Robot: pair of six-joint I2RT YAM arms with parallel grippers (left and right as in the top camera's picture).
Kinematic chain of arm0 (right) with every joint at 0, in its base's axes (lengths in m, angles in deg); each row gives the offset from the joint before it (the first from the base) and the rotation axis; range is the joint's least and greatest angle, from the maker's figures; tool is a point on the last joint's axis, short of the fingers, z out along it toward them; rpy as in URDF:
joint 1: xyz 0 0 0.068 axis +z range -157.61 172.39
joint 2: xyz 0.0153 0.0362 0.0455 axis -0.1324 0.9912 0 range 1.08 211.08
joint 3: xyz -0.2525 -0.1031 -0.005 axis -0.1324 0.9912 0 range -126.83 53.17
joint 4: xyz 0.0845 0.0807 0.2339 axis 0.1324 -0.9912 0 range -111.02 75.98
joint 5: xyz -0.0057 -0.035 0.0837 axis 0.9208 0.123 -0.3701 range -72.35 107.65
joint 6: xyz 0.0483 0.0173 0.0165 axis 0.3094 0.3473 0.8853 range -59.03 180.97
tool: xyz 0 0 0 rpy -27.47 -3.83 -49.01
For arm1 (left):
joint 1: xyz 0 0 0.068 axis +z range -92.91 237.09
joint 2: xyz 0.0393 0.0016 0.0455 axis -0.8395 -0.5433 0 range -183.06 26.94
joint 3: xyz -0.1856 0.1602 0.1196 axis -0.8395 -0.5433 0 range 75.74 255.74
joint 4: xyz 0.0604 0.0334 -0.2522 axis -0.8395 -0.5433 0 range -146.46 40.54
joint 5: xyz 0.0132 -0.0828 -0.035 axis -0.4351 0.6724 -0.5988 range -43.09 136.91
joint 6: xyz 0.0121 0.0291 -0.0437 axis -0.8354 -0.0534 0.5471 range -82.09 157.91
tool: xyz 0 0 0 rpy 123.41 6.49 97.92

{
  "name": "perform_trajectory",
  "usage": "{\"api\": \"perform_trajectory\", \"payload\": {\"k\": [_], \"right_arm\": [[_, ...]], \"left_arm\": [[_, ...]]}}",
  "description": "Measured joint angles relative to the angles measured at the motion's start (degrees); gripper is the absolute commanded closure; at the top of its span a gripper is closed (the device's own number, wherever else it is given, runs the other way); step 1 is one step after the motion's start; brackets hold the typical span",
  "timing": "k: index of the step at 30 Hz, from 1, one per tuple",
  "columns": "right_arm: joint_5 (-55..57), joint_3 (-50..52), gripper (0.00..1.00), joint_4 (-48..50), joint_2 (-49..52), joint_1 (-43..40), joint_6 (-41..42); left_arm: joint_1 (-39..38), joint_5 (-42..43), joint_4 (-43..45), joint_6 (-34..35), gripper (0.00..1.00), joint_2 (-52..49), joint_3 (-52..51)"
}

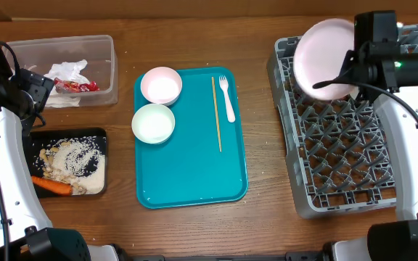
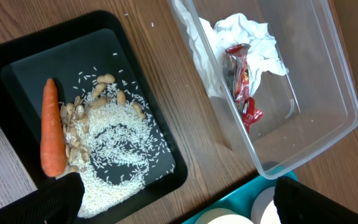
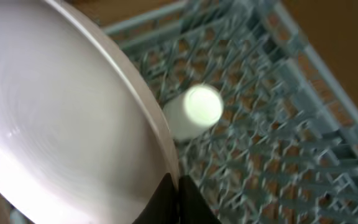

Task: Sort waste into correct bins and load items into the dishwasher rack
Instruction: 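Lift the white plate and place it upright in the rack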

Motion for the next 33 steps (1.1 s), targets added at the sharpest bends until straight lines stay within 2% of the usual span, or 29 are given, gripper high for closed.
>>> {"api": "perform_trajectory", "payload": {"k": [3,9,15,26,28,29,30,31,33], "right_arm": [[9.62,0.17,0.96,9.07,1.27,-0.90,-3.74],[15.69,0.24,0.95,15.19,5.31,-1.38,-12.68],[16.55,0.46,0.94,14.73,10.99,-2.14,-17.31],[15.41,0.74,0.78,12.68,11.17,-0.90,-18.29],[15.37,0.74,0.64,12.61,11.17,1.09,-18.27],[15.34,0.74,0.44,12.57,11.17,2.34,-18.34],[15.37,0.74,0.11,12.63,11.17,4.17,-18.23],[15.28,0.74,0.00,12.66,11.17,6.38,-18.16],[14.91,0.74,0.00,12.61,11.17,11.54,-18.25]], "left_arm": [[0.00,0.00,0.00,-0.02,0.00,0.00,0.00],[0.00,-0.02,0.00,0.00,0.00,0.00,0.00],[0.00,0.00,0.00,-0.02,0.00,0.00,0.00],[0.00,0.00,0.00,-0.02,0.00,0.00,0.00],[0.00,0.00,0.00,-0.02,0.00,0.00,0.00],[0.00,0.02,0.00,-0.02,0.00,0.00,0.00],[0.00,0.00,0.07,-0.02,0.00,0.00,0.00],[0.00,0.00,-0.02,-0.02,0.00,0.00,0.00],[0.00,0.00,-0.04,-0.02,0.00,0.00,0.00]]}}
